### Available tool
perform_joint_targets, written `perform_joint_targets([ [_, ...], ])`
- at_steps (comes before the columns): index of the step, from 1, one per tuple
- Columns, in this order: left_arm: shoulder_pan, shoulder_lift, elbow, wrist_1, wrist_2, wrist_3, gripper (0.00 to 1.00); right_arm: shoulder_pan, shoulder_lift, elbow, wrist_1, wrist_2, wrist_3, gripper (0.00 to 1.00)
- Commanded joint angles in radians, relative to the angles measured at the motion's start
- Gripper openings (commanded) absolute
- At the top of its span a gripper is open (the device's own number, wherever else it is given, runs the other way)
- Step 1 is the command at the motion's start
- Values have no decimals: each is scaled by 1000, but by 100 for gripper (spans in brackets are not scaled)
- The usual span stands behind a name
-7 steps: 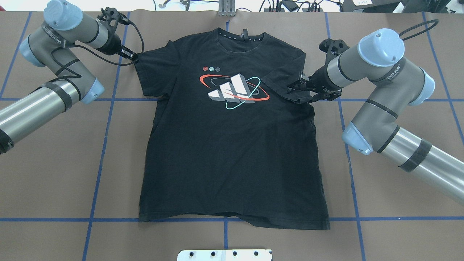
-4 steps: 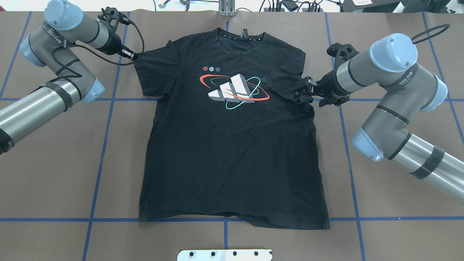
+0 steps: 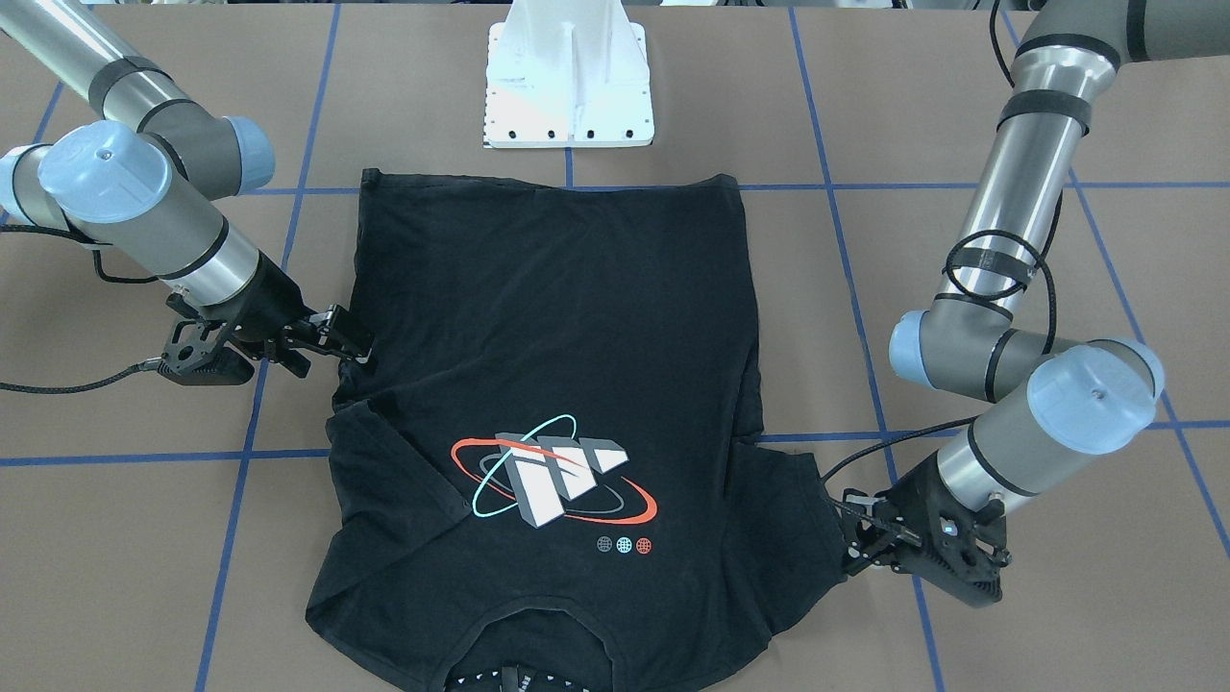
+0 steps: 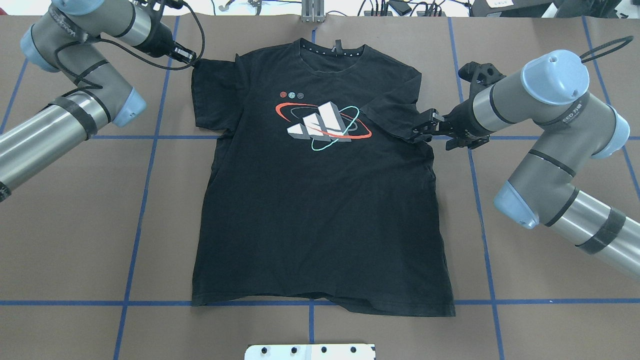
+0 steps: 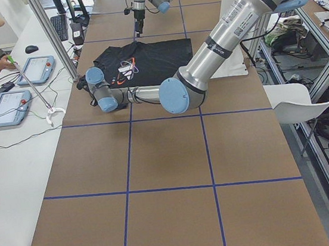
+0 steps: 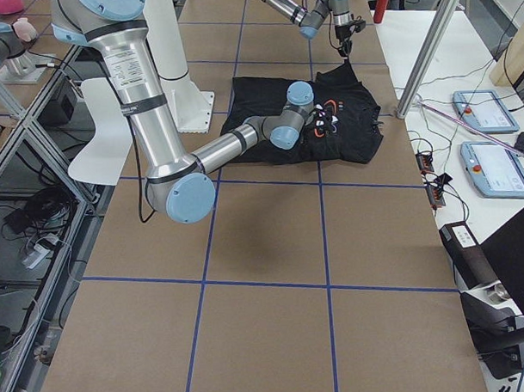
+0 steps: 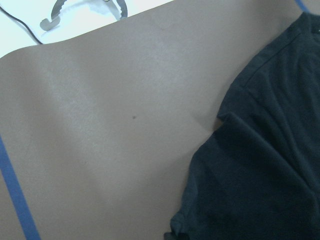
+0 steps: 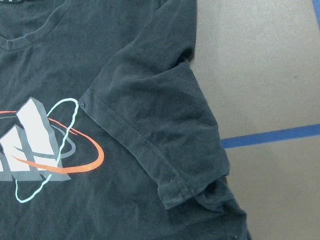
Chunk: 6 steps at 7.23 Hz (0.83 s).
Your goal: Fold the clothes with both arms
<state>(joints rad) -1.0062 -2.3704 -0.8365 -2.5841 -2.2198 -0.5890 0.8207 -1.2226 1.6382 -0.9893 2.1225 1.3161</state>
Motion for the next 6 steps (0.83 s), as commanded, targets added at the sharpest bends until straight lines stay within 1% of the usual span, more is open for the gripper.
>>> perform_joint_targets([
  [1,6,30,-155,12,-15,-200,0,0,-3,3,0,-1,0,100],
  [2,46,19,-208,12,-11,-342,0,0,-2,2,0,1,-2,100],
  [3,116,-9,-214,12,20,-424,0,0,-3,0,0,2,-2,100],
  [4,156,-26,-207,12,104,-442,0,0,-3,-4,-2,-1,-2,100],
  [5,181,-29,-201,15,145,-440,0,-1,-5,-4,0,-4,-2,100],
  [6,185,-50,-167,15,173,-439,0,-2,-5,-6,-2,-6,-2,100],
])
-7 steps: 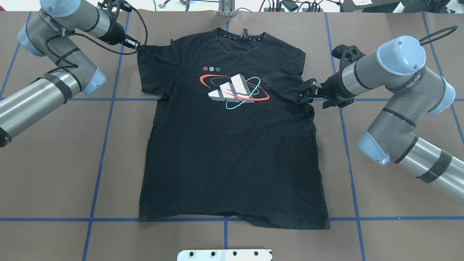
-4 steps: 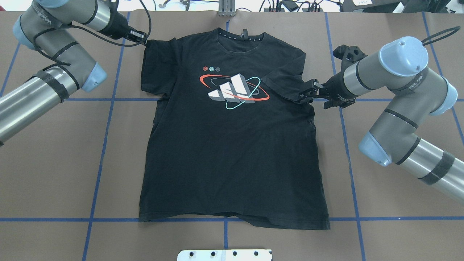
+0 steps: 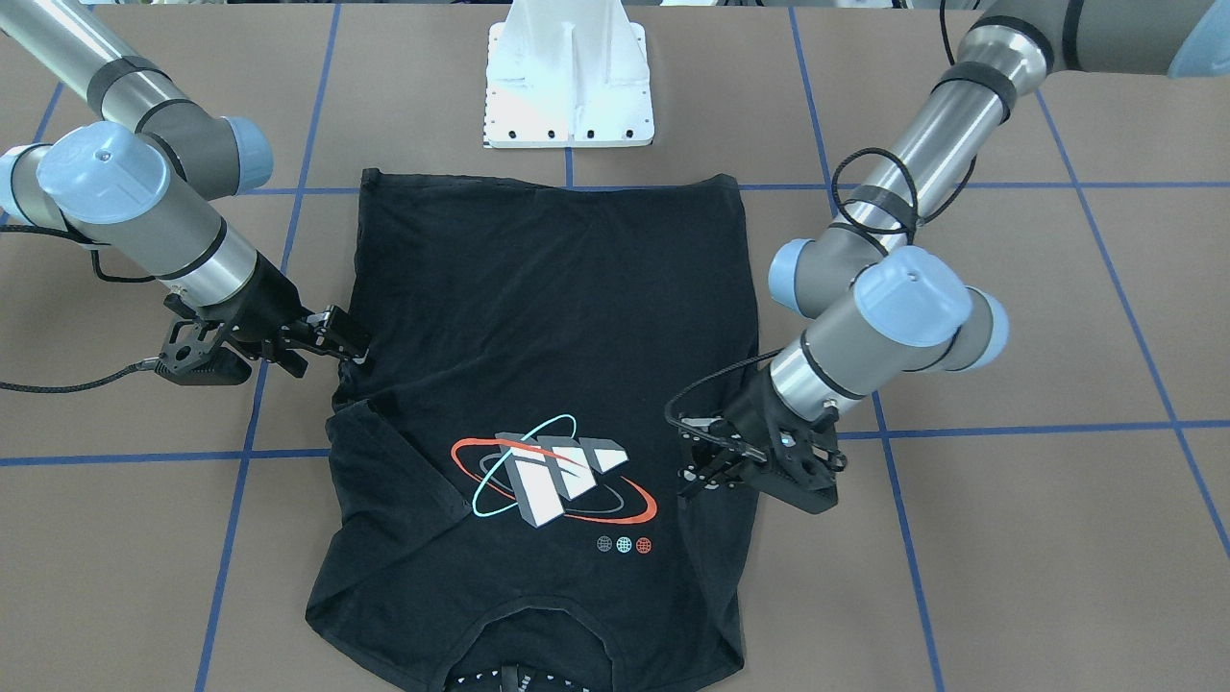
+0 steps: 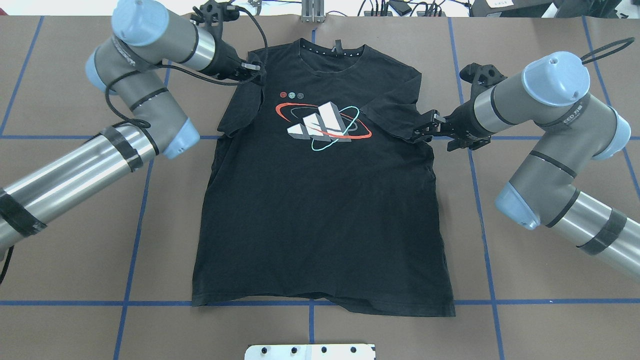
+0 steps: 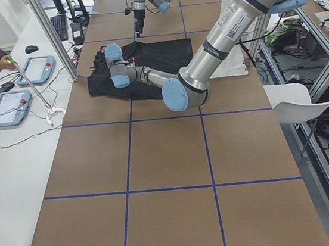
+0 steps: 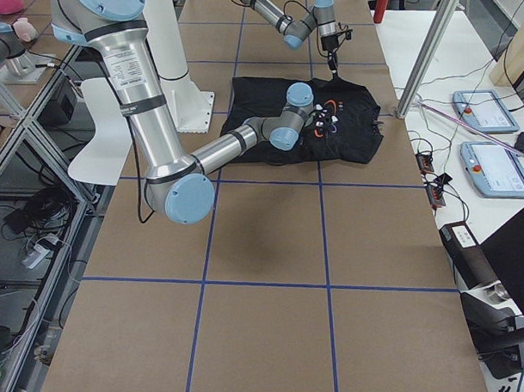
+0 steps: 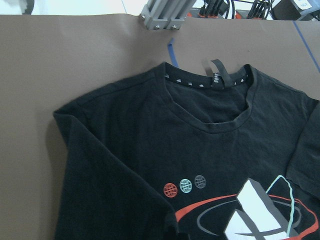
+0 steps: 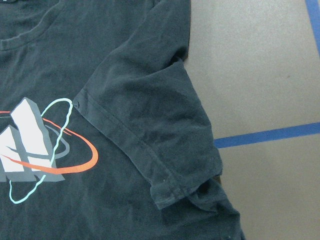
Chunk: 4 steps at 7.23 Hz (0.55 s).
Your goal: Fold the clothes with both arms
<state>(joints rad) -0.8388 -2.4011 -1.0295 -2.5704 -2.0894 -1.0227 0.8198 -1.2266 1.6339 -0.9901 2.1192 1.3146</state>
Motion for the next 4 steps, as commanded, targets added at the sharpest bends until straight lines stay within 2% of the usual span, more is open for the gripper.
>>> perform_joint_targets([
  [1,21,-53,82,-5,89,-4,0,-1,-1,-2,-1,-4,2,100],
  [2,26,-53,86,-5,112,-7,0,-2,-1,-5,-1,-5,2,100],
  [3,26,-53,75,-1,112,-11,98,-2,-1,-5,-1,-5,2,100],
  [4,26,-47,40,1,107,-14,99,-1,-2,0,-2,-7,5,100],
])
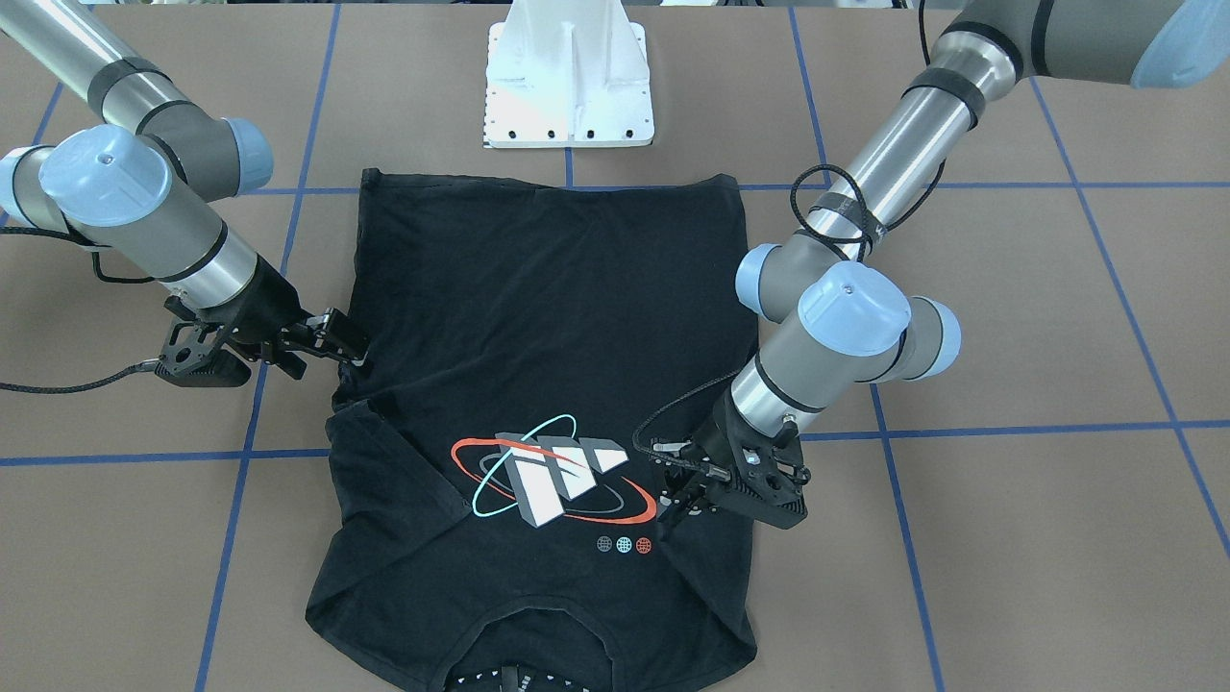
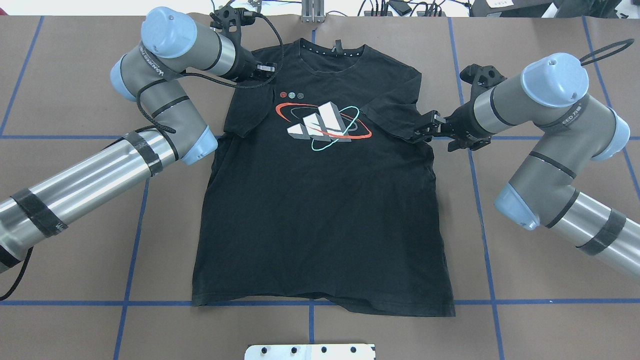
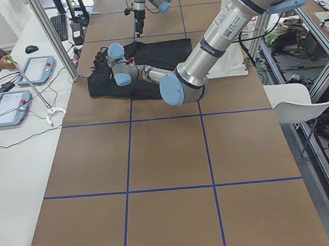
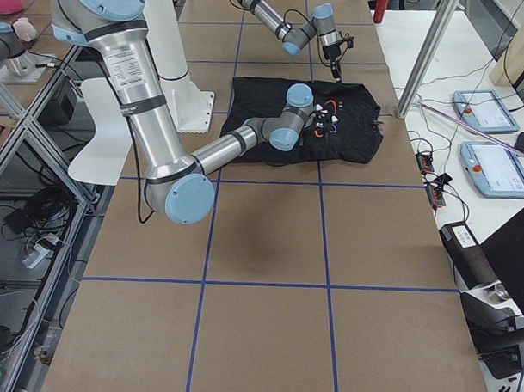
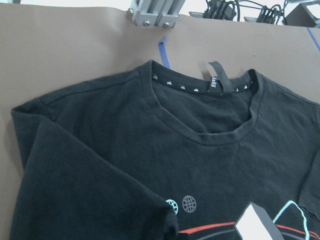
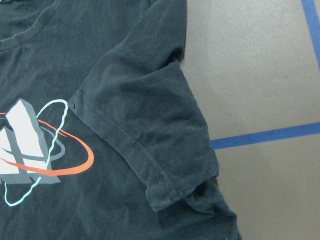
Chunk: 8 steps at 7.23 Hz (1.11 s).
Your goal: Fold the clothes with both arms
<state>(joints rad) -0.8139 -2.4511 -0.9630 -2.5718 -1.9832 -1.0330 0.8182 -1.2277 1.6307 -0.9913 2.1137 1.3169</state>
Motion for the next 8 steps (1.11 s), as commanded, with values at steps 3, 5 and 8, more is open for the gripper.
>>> perform_joint_targets([
  [3,5,166,-337,59,-8,-111,99,-87,-74,101,-1,-108,299,100],
  [5,9,321,-521,62,-28,-133,99,-226,-201,260,-3,-282,514,100],
  [8,25,359,-571,62,-23,-134,99,-484,-358,383,-4,-554,862,99],
])
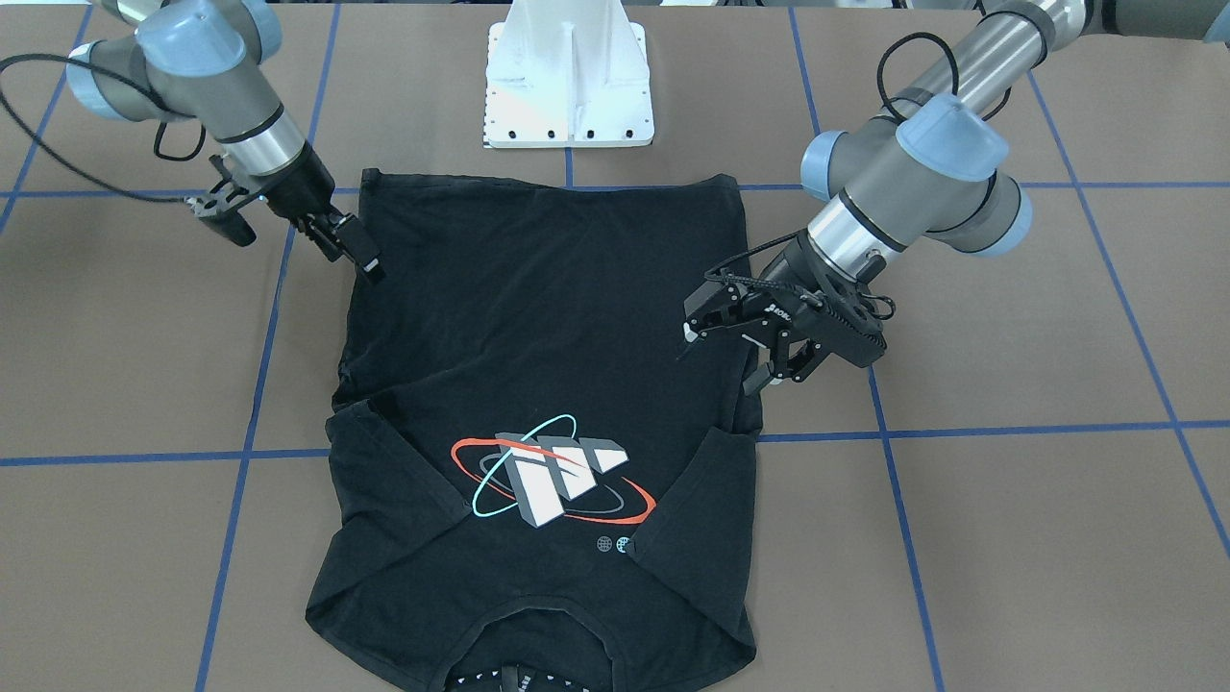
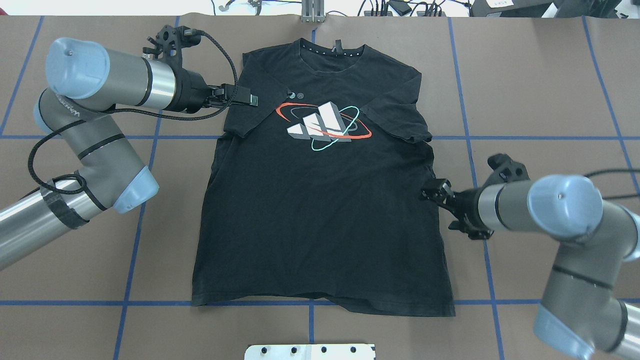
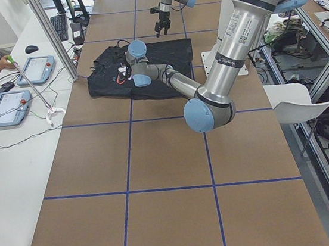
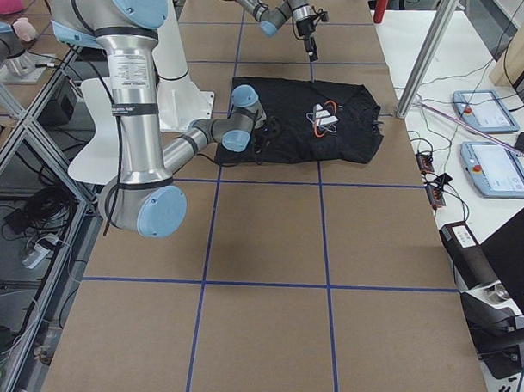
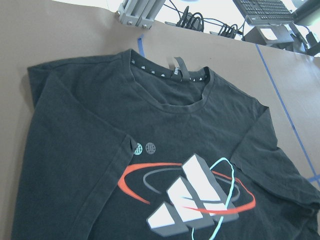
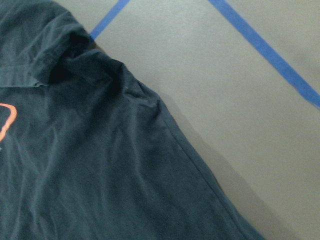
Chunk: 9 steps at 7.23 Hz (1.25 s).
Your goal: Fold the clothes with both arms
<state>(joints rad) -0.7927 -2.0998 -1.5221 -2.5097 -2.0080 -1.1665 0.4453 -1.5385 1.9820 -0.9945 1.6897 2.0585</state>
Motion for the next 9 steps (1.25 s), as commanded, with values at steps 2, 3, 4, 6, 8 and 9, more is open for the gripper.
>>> perform_joint_targets([
  [2,12,6,-15,0,12,-19,99,-183,-157,96,0,-136,156,98],
  [3,12,7,-24,0,12,-19,99,-232,-166,103,0,-146,199,96],
  [4,12,9,-26,0,12,-19,99,-287,-170,104,0,-169,224,95],
  [6,12,7,-24,0,14,-19,99,-381,-187,107,0,-243,226,89],
  [8,12,7,-26,0,14,-19,99,-399,-206,107,0,-246,226,81],
  [9,12,9,-24,0,14,-19,99,-410,-212,106,0,-249,226,77],
])
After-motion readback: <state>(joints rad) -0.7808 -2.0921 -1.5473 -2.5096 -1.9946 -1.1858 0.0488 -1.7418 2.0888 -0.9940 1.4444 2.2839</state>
